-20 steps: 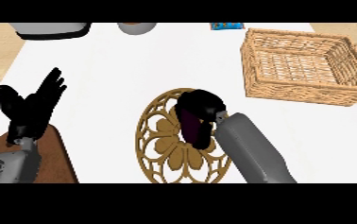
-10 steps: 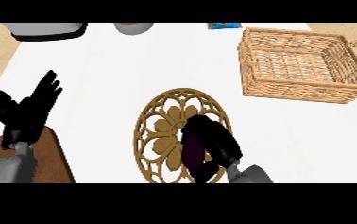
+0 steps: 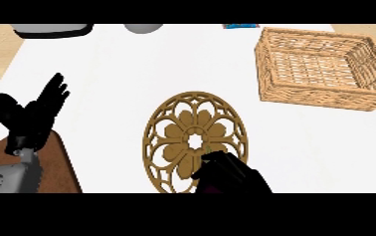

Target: Pick the eggplant from the placemat and place it in the basket

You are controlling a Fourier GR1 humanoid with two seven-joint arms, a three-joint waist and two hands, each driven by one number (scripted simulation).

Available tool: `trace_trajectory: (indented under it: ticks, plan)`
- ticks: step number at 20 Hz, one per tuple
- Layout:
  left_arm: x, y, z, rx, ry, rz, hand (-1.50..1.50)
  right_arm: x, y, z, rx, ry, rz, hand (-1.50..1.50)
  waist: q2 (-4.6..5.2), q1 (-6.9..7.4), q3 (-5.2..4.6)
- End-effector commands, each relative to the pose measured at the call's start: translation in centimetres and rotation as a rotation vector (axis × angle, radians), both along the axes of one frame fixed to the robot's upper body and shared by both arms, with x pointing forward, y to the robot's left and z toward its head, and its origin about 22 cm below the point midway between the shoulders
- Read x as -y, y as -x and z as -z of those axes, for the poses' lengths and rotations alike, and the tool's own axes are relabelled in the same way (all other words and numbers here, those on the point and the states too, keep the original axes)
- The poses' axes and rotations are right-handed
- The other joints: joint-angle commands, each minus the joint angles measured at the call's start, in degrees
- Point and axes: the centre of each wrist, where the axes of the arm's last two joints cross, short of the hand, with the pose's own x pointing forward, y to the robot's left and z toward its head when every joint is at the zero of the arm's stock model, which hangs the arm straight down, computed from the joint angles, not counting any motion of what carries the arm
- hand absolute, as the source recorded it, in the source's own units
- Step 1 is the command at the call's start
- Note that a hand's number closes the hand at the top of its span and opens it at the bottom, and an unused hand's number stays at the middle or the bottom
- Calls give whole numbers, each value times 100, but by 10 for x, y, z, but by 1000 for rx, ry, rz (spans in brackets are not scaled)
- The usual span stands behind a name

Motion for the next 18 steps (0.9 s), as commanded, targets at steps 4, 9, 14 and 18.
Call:
trace_trajectory:
  ticks: [4,9,14,18]
  plan:
    - [-3,-6,-17,15,-5,30,0,26,58,-91,77,-35,234,150,78,247,-4]
    - [17,-9,3,32,-5,35,0,29,43,-115,141,-18,300,150,120,321,-6]
    - [17,-12,-7,40,-14,68,0,22,13,-133,153,-11,376,150,120,398,-1]
    - [17,-10,-6,23,3,68,0,39,-11,-160,210,-10,470,150,121,409,4]
